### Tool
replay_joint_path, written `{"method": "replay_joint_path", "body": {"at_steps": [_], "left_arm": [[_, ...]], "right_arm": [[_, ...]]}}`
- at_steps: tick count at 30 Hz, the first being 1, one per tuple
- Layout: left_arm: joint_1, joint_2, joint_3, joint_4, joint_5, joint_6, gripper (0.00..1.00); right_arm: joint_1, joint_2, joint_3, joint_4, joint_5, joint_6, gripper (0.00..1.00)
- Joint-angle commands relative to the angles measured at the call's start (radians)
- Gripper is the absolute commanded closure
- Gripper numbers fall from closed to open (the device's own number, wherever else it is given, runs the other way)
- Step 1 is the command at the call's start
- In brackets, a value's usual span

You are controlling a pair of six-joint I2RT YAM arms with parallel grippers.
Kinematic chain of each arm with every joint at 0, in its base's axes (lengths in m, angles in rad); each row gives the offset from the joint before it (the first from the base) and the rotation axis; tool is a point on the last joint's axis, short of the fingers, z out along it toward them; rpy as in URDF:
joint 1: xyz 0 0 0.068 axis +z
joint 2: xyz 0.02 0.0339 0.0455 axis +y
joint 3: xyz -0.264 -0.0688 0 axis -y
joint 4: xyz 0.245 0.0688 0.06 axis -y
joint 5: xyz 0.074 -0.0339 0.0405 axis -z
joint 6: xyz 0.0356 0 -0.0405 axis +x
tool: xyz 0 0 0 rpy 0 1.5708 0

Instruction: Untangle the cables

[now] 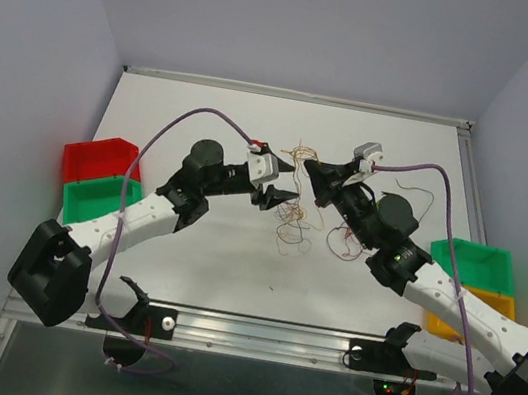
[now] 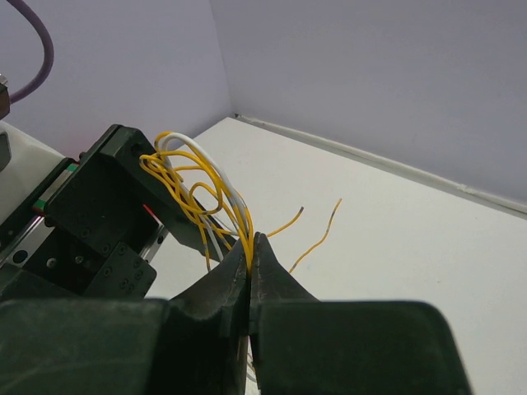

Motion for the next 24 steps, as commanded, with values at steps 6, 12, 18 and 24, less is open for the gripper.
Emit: {"method": "replay_joint_path", "body": {"at_steps": [6, 12, 18, 24], "left_arm": [[-0.008, 0.051, 0.048, 0.050, -0.010, -0.032, 0.37], [-0.014, 0.085, 0.088, 0.076, -0.004, -0.082, 0.39], [-0.017, 0.111, 0.109, 0.073, -0.039, -0.099, 0.97], [-0.017, 0.042, 0.081, 0.001, -0.108, -0.027, 1.00]], "right_arm": [[-0.001, -0.019, -0.006, 0.073, -0.046, -0.002, 1.00], [0.001, -0.010, -0.016, 0.090, -0.071, 0.019, 0.99], [0.001, -0.007, -0.023, 0.101, -0.077, 0.029, 1.00], [0.001, -0.036, -0.059, 0.084, 0.205, 0.010, 1.00]]}}
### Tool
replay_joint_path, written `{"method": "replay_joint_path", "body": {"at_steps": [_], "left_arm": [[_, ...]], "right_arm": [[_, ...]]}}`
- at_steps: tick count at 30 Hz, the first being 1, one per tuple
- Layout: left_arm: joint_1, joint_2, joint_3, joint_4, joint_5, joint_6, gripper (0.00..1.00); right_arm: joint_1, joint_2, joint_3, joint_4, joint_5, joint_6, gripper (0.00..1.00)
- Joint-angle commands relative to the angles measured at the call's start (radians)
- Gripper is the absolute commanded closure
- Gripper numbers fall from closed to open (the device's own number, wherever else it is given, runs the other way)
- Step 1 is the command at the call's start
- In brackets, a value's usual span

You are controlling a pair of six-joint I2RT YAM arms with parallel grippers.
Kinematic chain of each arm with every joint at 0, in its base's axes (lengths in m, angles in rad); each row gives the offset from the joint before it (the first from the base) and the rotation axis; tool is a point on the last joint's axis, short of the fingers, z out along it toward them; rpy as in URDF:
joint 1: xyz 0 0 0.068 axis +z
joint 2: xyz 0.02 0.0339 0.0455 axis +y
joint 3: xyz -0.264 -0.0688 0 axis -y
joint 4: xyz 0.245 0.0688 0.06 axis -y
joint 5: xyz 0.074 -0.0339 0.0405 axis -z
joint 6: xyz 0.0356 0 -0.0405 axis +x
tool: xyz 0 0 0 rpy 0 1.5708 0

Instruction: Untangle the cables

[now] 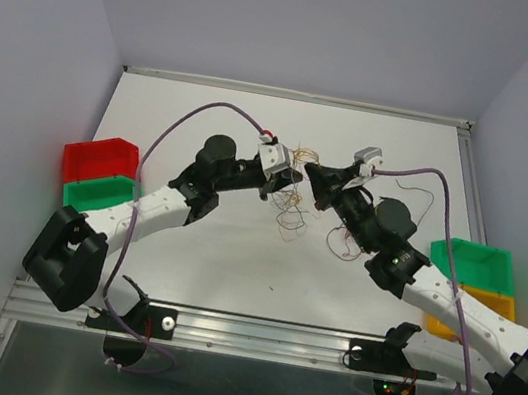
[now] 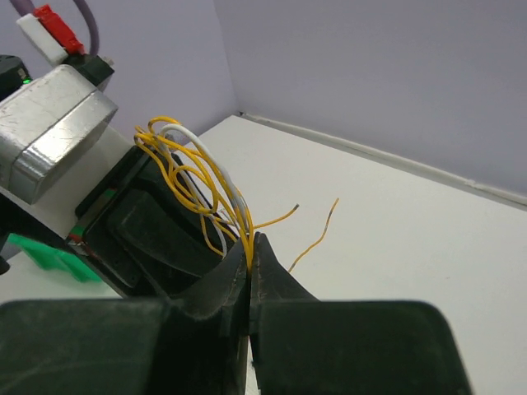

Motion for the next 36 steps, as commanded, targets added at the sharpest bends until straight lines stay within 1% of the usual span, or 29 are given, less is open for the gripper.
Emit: {"method": "replay_joint_path", "body": {"at_steps": [1, 2, 5, 6, 7, 8, 9, 11, 14, 15, 17, 18, 19, 21, 22, 23, 25, 26, 28, 31, 32, 36], "left_arm": [[-0.006, -0.077, 0.018, -0.026, -0.107, 0.060, 1.00], [-0.005, -0.091, 0.019, -0.046, -0.123, 0.086, 1.00], [-0.005, -0.137, 0.036, -0.161, -0.120, 0.126, 1.00], [-0.005, -0.140, 0.056, -0.185, -0.117, 0.129, 1.00], [-0.005, -0.140, 0.070, -0.211, -0.117, 0.131, 1.00], [-0.005, -0.131, 0.087, -0.239, -0.133, 0.131, 1.00], [-0.005, -0.125, 0.102, -0.283, -0.152, 0.131, 1.00], [-0.005, -0.111, 0.140, -0.317, -0.201, 0.131, 1.00], [-0.006, -0.096, 0.156, -0.339, -0.254, 0.132, 1.00], [-0.006, -0.093, 0.157, -0.339, -0.268, 0.134, 1.00], [-0.005, -0.085, 0.162, -0.342, -0.313, 0.132, 1.00], [-0.006, -0.080, 0.165, -0.345, -0.327, 0.131, 1.00], [-0.006, -0.080, 0.166, -0.345, -0.344, 0.128, 1.00], [-0.005, -0.074, 0.170, -0.347, -0.348, 0.126, 1.00], [-0.005, -0.073, 0.171, -0.347, -0.356, 0.124, 1.00], [-0.005, -0.071, 0.171, -0.345, -0.380, 0.123, 1.00], [-0.005, -0.070, 0.173, -0.341, -0.419, 0.121, 1.00], [-0.005, -0.071, 0.170, -0.337, -0.458, 0.120, 1.00], [-0.003, -0.076, 0.163, -0.324, -0.489, 0.111, 1.00], [-0.003, -0.085, 0.157, -0.317, -0.471, 0.108, 1.00], [-0.003, -0.087, 0.157, -0.317, -0.466, 0.106, 1.00], [-0.003, -0.088, 0.157, -0.321, -0.450, 0.103, 1.00]], "right_arm": [[-0.001, -0.029, -0.031, 0.030, 0.261, -0.014, 1.00], [-0.001, -0.026, -0.034, 0.027, 0.383, -0.020, 0.99], [-0.004, 0.007, -0.050, 0.025, 0.560, -0.052, 0.99], [-0.005, 0.018, -0.056, 0.025, 0.577, -0.064, 0.92], [-0.007, 0.021, -0.059, 0.024, 0.580, -0.065, 0.92], [-0.012, 0.027, -0.065, 0.024, 0.556, -0.068, 0.80], [-0.012, 0.026, -0.071, 0.025, 0.541, -0.065, 0.73], [-0.013, 0.018, -0.092, 0.022, 0.490, -0.057, 0.59], [-0.015, -0.020, -0.140, 0.021, 0.410, -0.037, 0.53], [-0.013, -0.029, -0.151, 0.019, 0.389, -0.032, 0.49], [-0.015, -0.063, -0.186, 0.019, 0.317, -0.019, 0.47], [-0.013, -0.077, -0.197, 0.022, 0.289, -0.015, 0.46], [-0.013, -0.097, -0.218, 0.021, 0.220, -0.009, 0.46], [-0.013, -0.113, -0.232, 0.022, 0.157, -0.005, 0.46], [-0.013, -0.118, -0.238, 0.022, 0.134, -0.002, 0.45], [-0.013, -0.127, -0.244, 0.021, 0.108, 0.009, 0.41], [-0.015, -0.137, -0.241, -0.002, 0.103, 0.023, 0.38], [-0.013, -0.147, -0.241, -0.036, 0.100, 0.040, 0.35], [-0.015, -0.160, -0.235, -0.088, 0.094, 0.058, 0.31], [-0.013, -0.186, -0.246, -0.103, 0.022, 0.058, 0.30], [-0.013, -0.190, -0.244, -0.102, -0.045, 0.057, 0.30], [-0.013, -0.166, -0.240, -0.048, -0.206, 0.044, 0.30]]}}
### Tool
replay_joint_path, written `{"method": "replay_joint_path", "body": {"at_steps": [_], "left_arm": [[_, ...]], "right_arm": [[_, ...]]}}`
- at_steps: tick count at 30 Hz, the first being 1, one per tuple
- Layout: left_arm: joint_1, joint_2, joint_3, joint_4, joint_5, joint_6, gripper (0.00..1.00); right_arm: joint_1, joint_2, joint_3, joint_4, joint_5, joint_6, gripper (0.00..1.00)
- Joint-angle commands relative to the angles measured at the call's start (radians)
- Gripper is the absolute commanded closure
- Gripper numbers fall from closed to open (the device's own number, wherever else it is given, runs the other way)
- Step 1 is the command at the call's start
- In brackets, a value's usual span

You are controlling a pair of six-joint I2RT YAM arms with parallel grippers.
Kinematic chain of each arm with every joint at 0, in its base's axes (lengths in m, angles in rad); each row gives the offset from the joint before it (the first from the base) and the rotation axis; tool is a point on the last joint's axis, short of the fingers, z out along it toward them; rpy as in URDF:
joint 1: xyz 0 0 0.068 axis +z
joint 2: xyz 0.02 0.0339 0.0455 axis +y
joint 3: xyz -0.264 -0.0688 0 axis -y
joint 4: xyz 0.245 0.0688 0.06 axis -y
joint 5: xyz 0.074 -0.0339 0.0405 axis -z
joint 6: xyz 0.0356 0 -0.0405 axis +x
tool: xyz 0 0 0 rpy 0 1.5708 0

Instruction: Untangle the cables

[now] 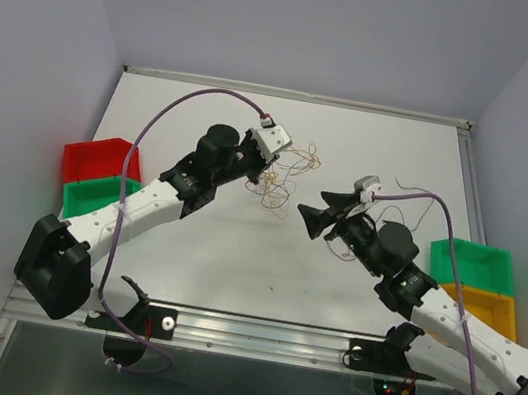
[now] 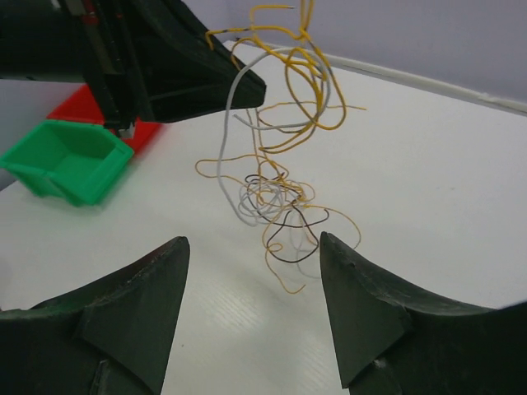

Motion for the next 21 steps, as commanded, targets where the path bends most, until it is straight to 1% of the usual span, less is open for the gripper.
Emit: {"method": "replay_joint_path", "body": {"at_steps": [1, 12, 16, 21], "left_arm": [[-0.004, -0.028, 0.037, 0.049, 0.004, -0.013, 1.00], [-0.004, -0.031, 0.039, 0.042, 0.031, -0.016, 1.00], [-0.004, -0.031, 0.037, 0.040, 0.037, -0.018, 1.00], [-0.003, -0.031, 0.039, 0.039, 0.042, -0.019, 1.00]], "right_arm": [[-0.001, 0.037, -0.009, 0.058, -0.205, -0.002, 0.30], [-0.001, 0.329, 0.115, 0.205, -0.159, -0.017, 0.30], [-0.001, 0.375, 0.117, 0.271, -0.115, -0.028, 0.30], [-0.001, 0.371, 0.077, 0.380, -0.109, -0.047, 0.31]]}}
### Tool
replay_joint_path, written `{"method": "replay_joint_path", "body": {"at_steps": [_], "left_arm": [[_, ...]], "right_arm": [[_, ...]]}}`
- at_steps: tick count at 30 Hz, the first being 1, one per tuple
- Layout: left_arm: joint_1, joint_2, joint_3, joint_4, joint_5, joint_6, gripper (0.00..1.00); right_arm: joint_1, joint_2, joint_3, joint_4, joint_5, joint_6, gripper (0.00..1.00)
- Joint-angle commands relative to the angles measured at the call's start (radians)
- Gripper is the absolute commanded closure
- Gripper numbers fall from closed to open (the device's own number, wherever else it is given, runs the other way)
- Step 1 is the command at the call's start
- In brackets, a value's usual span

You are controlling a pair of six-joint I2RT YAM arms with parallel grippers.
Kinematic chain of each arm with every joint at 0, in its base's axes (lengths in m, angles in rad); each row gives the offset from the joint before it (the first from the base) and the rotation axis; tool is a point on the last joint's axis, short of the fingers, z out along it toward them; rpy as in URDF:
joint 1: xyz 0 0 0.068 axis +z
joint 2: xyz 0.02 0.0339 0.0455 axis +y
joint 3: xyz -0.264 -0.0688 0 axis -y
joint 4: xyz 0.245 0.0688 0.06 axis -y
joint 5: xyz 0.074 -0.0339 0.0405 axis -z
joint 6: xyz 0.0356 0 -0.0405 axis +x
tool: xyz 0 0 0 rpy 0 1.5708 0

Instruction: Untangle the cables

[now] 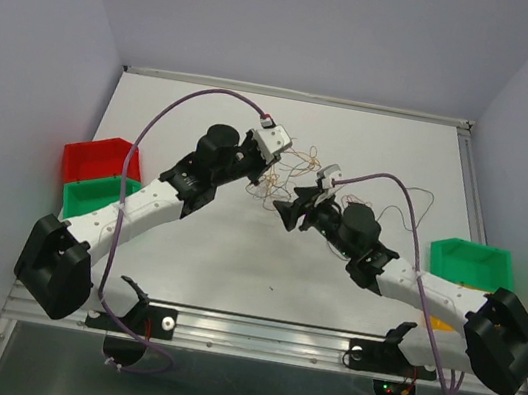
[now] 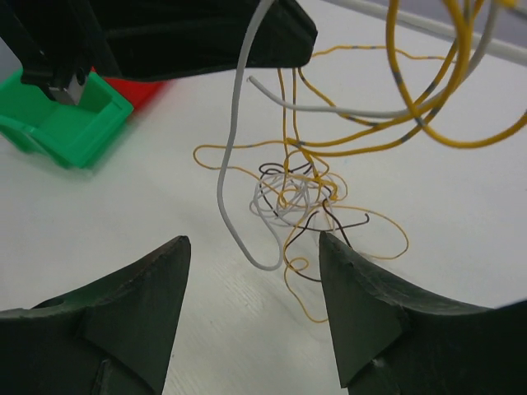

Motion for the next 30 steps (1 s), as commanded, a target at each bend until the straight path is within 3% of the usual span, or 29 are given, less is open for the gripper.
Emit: {"method": "replay_joint_path", "body": {"at_steps": [1, 3, 6, 7, 8, 10, 16, 23, 30], "left_arm": [[-0.003, -0.030, 0.039, 0.040, 0.016, -0.012, 1.00], [-0.004, -0.031, 0.040, 0.038, 0.016, -0.012, 1.00], [-0.001, -0.028, 0.042, 0.038, 0.019, -0.026, 1.00], [0.012, -0.028, 0.045, 0.038, 0.042, -0.036, 1.00], [0.023, -0.025, 0.048, 0.037, 0.055, -0.047, 1.00], [0.051, -0.022, 0.054, 0.035, 0.080, -0.090, 1.00], [0.276, 0.022, 0.091, 0.064, 0.105, -0.228, 1.00], [0.433, 0.189, 0.144, 0.127, -0.071, -0.274, 1.00], [0.542, 0.318, 0.214, 0.135, -0.055, -0.340, 1.00]], "right_arm": [[-0.001, -0.017, 0.020, 0.178, 0.022, -0.029, 0.33], [-0.001, -0.020, 0.014, 0.187, 0.008, -0.035, 0.40], [-0.001, -0.025, 0.006, 0.204, 0.003, -0.036, 0.72], [-0.001, -0.031, 0.003, 0.204, 0.003, -0.033, 0.90], [-0.001, -0.037, 0.003, 0.204, -0.001, -0.033, 0.97], [-0.001, -0.057, -0.017, 0.204, 0.000, -0.026, 0.99], [-0.001, -0.259, -0.109, 0.161, 0.100, 0.002, 0.99], [-0.001, -0.622, -0.208, -0.093, 0.357, 0.057, 0.99], [-0.001, -0.987, -0.250, -0.311, 0.463, 0.108, 0.99]]}}
